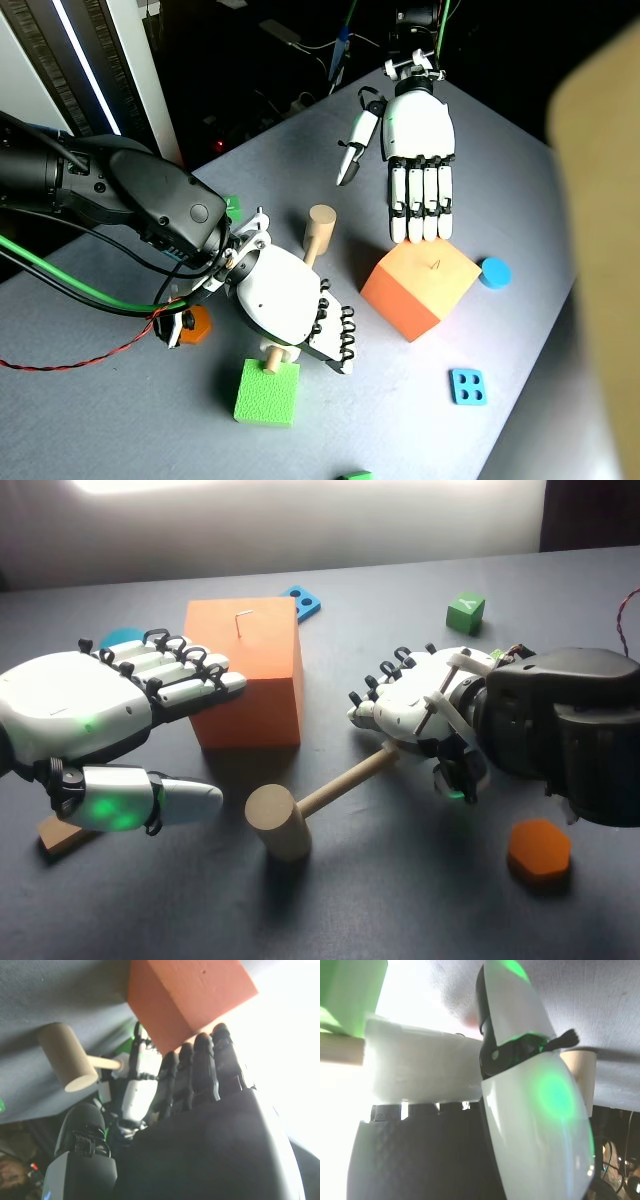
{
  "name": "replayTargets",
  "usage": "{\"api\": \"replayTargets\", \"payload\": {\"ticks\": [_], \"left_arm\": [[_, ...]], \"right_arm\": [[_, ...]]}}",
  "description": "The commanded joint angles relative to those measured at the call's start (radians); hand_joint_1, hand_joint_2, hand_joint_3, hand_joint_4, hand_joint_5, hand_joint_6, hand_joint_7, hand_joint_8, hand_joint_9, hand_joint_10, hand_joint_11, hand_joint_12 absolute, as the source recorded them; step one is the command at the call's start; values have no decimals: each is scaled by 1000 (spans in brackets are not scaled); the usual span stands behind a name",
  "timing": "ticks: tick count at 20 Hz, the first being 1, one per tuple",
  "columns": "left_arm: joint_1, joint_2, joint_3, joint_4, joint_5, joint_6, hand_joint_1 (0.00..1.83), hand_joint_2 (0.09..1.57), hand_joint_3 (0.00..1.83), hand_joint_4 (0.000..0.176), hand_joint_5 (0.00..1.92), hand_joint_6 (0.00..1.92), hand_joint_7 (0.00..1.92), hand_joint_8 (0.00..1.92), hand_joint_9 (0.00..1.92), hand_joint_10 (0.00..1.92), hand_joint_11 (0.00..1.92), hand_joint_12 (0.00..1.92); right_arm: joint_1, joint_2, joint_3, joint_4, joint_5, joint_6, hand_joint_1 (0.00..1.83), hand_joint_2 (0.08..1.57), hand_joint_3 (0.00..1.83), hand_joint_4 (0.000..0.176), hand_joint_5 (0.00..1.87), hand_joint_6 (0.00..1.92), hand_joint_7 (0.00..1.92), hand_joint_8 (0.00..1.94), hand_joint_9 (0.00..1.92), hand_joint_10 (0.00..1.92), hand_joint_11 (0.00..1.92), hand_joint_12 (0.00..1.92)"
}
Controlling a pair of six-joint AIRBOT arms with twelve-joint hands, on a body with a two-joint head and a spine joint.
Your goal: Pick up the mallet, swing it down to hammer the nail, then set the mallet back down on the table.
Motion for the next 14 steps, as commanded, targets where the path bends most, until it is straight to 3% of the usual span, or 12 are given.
{"api": "replayTargets", "payload": {"ticks": [1, 4, 5, 6, 7, 8, 9, 10, 11, 12, 14], "left_arm": [[-1, -2, 2, -18, -101, -3, 0, 1228, 2, 0, 49, 1, 50, 3, 20, 3, 4, 5], [4, -6, 2, -29, -96, -4, 0, 1227, 1, 0, 52, 3, 51, 3, 19, 2, 3, 3], [6, -7, 2, -32, -94, -5, 0, 1225, 0, 0, 53, 3, 43, 0, 13, 0, 8, 6], [7, -7, 2, -36, -93, -5, 0, 1225, 0, 0, 53, 3, 43, 0, 13, 0, 8, 6], [8, -7, 2, -37, -92, -5, 0, 1220, 0, 0, 49, 1, 40, 0, 8, 0, 6, 5], [8, -7, 2, -37, -89, -5, 0, 1219, 0, 0, 59, 5, 39, 0, 6, 0, 4, 5], [8, -8, 2, -38, -88, -5, 0, 1222, 0, 0, 56, 3, 33, 0, 0, 0, 0, 2], [8, -8, 2, -38, -87, -6, 0, 1223, 0, 0, 65, 6, 44, 5, 10, 4, 5, 4], [8, -8, 1, -38, -84, -8, 0, 1220, 0, 0, 53, 1, 36, 1, 9, 3, 2, 3], [8, -8, 1, -38, -83, -9, 0, 1223, 0, 0, 53, 1, 38, 2, 10, 3, 4, 4], [8, -8, 1, -38, -81, -9, 0, 1220, 0, 0, 58, 4, 43, 4, 15, 5, 7, 6]], "right_arm": [[6, 3, 0, -38, -3, -6, 1330, 1033, 0, 0, 200, 7, 178, 7, 149, 11, 0, 477], [7, 4, 1, -38, -1, -6, 1335, 1034, 0, 0, 243, 9, 242, 12, 210, 18, 0, 643], [7, 4, 1, -38, 0, -6, 1371, 1048, 2, 0, 420, 25, 488, 32, 445, 51, 8, 906], [8, 4, 1, -38, 0, -6, 1371, 1048, 2, 0, 420, 25, 488, 32, 445, 51, 8, 906], [9, 4, 1, -38, 0, -6, 1228, 1197, 0, 0, 834, 950, 778, 1438, 619, 1113, 313, 1448], [10, 4, 1, -38, 2, -6, 1208, 1232, 1, 0, 840, 954, 710, 1635, 599, 1465, 387, 1650], [11, 5, 1, -38, 2, -6, 1140, 1192, 0, 0, 850, 1128, 629, 1830, 607, 1830, 466, 1858], [14, 6, 1, -38, 3, -6, 1074, 1166, 0, 0, 621, 1638, 847, 1940, 965, 1920, 974, 1920], [16, 8, -1, -38, 6, -6, 922, 1211, 9, 0, 632, 1833, 987, 1941, 1080, 1921, 1138, 1921], [18, 10, -3, -38, 7, -6, 677, 1305, 17, 0, 908, 1903, 1114, 1941, 1143, 1921, 1165, 1921], [22, 20, -13, -38, 12, -6, 612, 1414, 12, 0, 1038, 1920, 1167, 1941, 1159, 1921, 1154, 1921]]}}
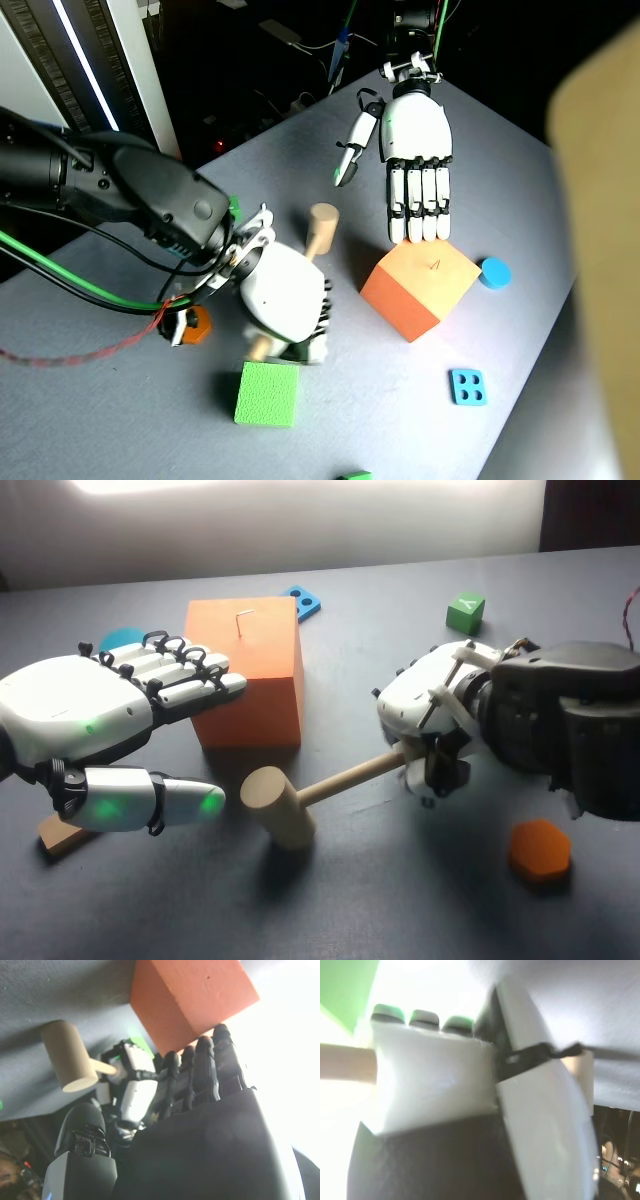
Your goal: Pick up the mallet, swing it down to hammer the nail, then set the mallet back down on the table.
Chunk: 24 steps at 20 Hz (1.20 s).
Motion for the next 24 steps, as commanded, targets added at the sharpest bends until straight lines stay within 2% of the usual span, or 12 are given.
{"api": "replayTargets", "payload": {"ticks": [1, 4, 8, 12, 14, 17, 19, 24], "left_arm": [[-2, -2, 1, -13, -73, -7, 0, 1215, 0, 0, 41, 0, 39, 2, 12, 3, 1, 0], [-2, -2, 1, -13, -73, -7, 0, 1220, 0, 0, 43, 2, 43, 3, 21, 6, 3, 1], [-2, -3, 2, -13, -70, -7, 0, 1222, 0, 0, 56, 6, 38, 0, 11, 1, 10, 5], [-2, -4, 2, -13, -68, -7, 0, 1229, 3, 0, 49, 3, 34, 4, 9, 3, 4, 2], [-3, -4, 2, -13, -68, -7, 0, 1226, 1, 0, 44, 2, 35, 4, 6, 1, 0, 0], [-5, -7, 6, -13, -68, -7, 0, 1224, 0, 0, 63, 9, 63, 13, 30, 10, 6, 3], [-3, -8, 7, -13, -68, -7, 0, 1223, 0, 0, 48, 1, 43, 2, 11, 1, 0, 0], [-5, -9, 10, -13, -66, -17, 0, 1228, 1, 0, 53, 2, 55, 6, 25, 6, 6, 3]], "right_arm": [[13, 14, -11, -41, 5, -5, 581, 1452, 18, 0, 1002, 1921, 1178, 1941, 1171, 1921, 1163, 1921], [29, 63, -70, -41, 12, -5, 513, 1511, 13, 0, 1014, 1921, 1241, 1941, 1289, 1921, 1310, 1921], [86, 176, -192, -41, 47, -5, 421, 1562, 6, 0, 1047, 1921, 1320, 1941, 1391, 1921, 1416, 1921], [168, 257, -263, -41, 103, 24, 418, 1570, 7, 0, 997, 1921, 1263, 1941, 1326, 1921, 1380, 1921], [207, 271, -267, -63, 132, 86, 411, 1571, 9, 0, 993, 1921, 1246, 1941, 1303, 1921, 1361, 1921], [224, 272, -267, -286, 157, 271, 453, 1550, 0, 0, 1002, 1921, 1275, 1941, 1346, 1921, 1433, 1921], [225, 262, -257, -376, 164, 354, 421, 1561, 3, 0, 1011, 1921, 1296, 1941, 1371, 1921, 1452, 1921], [228, 138, -115, -375, 174, 352, 403, 1557, 0, 0, 968, 1921, 1258, 1941, 1326, 1921, 1389, 1921]]}}
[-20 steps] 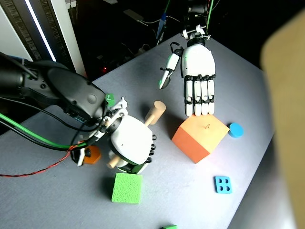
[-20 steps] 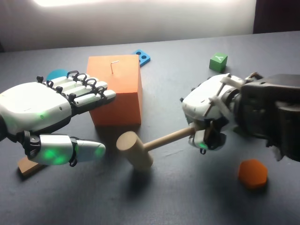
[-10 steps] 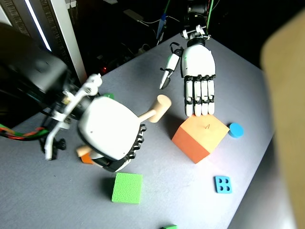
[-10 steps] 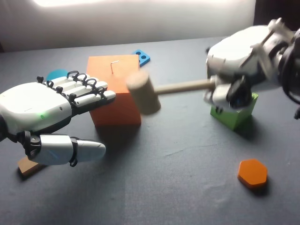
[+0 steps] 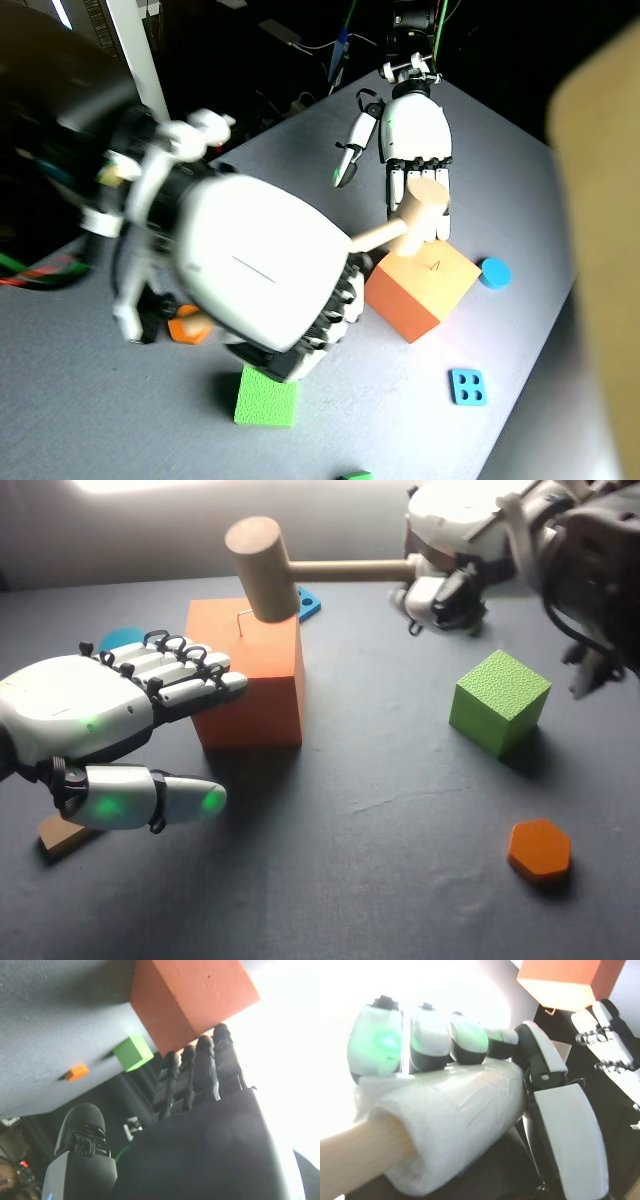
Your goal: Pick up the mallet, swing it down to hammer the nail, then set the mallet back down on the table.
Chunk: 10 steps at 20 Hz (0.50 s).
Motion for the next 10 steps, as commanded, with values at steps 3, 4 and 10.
{"api": "replayTargets", "payload": {"ticks": [3, 4, 10], "left_arm": [[-9, -5, 5, -11, -62, -4, 0, 1224, 0, 0, 54, 1, 53, 3, 20, 2, 0, 0], [-9, -5, 5, -11, -62, -4, 0, 1222, 0, 0, 67, 6, 68, 8, 33, 7, 8, 4], [-10, -5, 6, -11, -62, -8, 0, 1229, 1, 0, 49, 0, 58, 1, 23, 0, 0, 0]], "right_arm": [[18, -61, 80, -69, 0, -4, 408, 1552, 0, 0, 972, 1921, 1261, 1941, 1335, 1921, 1412, 1921], [19, -81, 102, -68, -8, -7, 414, 1550, 0, 0, 962, 1921, 1262, 1941, 1339, 1921, 1419, 1921], [22, -154, 195, -69, -51, -9, 484, 1519, 0, 0, 945, 1921, 1252, 1941, 1330, 1921, 1401, 1921]]}}
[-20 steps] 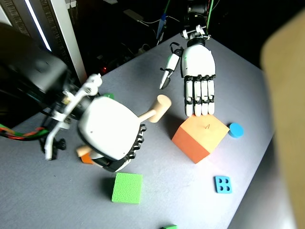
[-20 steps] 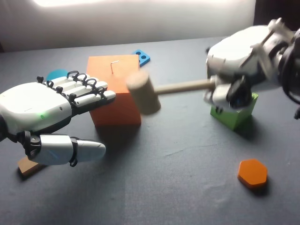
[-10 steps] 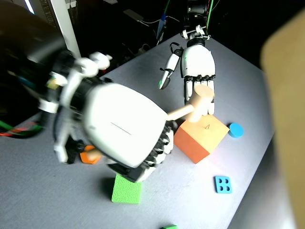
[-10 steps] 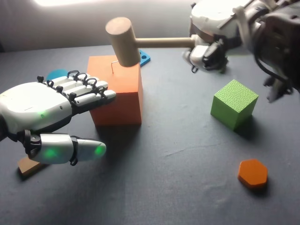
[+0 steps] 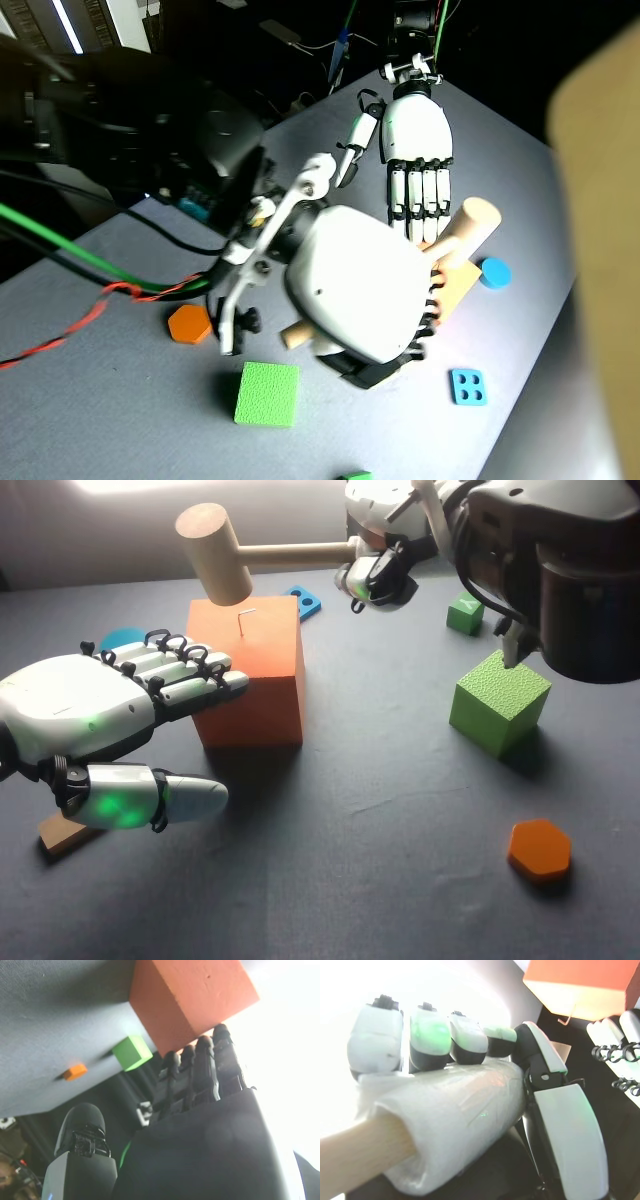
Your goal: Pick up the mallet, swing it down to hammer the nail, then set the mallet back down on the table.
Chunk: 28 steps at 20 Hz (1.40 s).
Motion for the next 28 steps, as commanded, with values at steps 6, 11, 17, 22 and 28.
{"api": "replayTargets", "payload": {"ticks": [6, 11, 17, 22, 28], "left_arm": [[-6, -4, 9, -12, -65, -7, 0, 1227, 1, 0, 55, 6, 71, 13, 43, 12, 14, 7], [-6, -4, 9, -12, -65, -7, 0, 1232, 3, 0, 47, 3, 53, 3, 25, 2, 0, 0], [-9, -4, 7, -12, -65, -7, 0, 1229, 0, 0, 54, 2, 75, 7, 46, 7, 10, 6], [-11, -4, 7, -12, -69, -11, 0, 1232, 2, 0, 54, 3, 58, 0, 31, 0, 5, 5], [-25, -4, 9, -12, -73, -15, 0, 1231, 1, 0, 50, 0, 57, 0, 33, 1, 4, 7]], "right_arm": [[-72, -1, 29, -75, -4, 15, 422, 1535, 2, 0, 985, 1921, 1272, 1941, 1347, 1921, 1418, 1921], [-102, 12, 27, -97, 10, 28, 427, 1532, 0, 0, 967, 1921, 1290, 1941, 1373, 1921, 1428, 1921], [-41, 185, -136, -115, -22, 60, 454, 1521, 0, 0, 950, 1921, 1292, 1941, 1382, 1921, 1444, 1921], [-82, 379, -318, -367, -273, 85, 461, 1510, 0, 0, 954, 1921, 1278, 1941, 1372, 1921, 1445, 1921], [-87, 422, -334, -375, -433, -89, 420, 1524, 0, 0, 945, 1921, 1262, 1941, 1356, 1921, 1433, 1921]]}}
